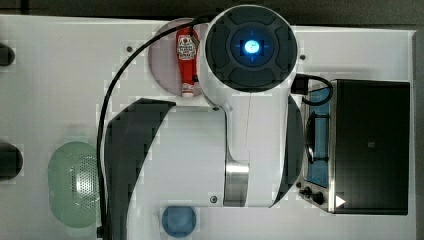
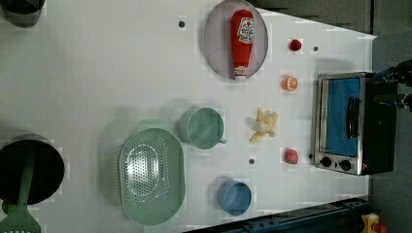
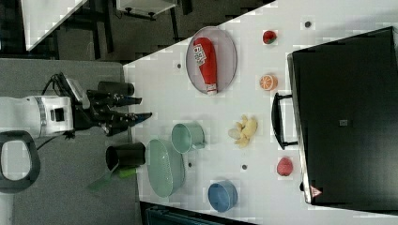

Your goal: Pick Banana and place it in mug.

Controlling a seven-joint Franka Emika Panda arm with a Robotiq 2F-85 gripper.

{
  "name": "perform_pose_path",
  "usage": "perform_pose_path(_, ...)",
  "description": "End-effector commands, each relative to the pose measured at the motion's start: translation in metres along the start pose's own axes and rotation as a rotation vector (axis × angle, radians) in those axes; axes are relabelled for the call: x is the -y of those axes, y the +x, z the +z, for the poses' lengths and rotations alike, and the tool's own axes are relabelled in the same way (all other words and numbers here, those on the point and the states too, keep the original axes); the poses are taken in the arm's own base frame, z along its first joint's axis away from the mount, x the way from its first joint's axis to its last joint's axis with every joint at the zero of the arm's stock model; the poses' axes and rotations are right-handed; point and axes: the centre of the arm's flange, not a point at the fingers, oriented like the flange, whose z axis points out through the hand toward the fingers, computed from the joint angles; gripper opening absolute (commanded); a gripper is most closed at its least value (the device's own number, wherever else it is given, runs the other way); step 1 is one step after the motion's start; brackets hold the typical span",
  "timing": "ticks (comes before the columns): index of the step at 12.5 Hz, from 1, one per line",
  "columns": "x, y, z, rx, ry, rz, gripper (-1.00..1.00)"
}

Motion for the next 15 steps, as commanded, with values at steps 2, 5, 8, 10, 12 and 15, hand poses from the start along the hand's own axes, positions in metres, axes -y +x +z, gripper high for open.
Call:
perform_pose_path(2,-0.083,-0.038,-0.060,0.028,0.013,0.021,0.82)
perform_pose_path(5,-0.078,-0.037,-0.002,0.100,-0.058,-0.005,1.00)
perform_pose_path(8,-0.067,-0.031,0.080,0.136,-0.095,-0.038,1.00)
perform_pose_path(10,-0.058,-0.030,0.135,0.123,-0.083,-0.102,1.00)
perform_pose_path(12,-0.054,-0.031,0.191,0.107,-0.064,-0.217,1.00)
perform_pose_path(15,-0.055,-0.032,0.266,0.099,-0.056,-0.450,1.00)
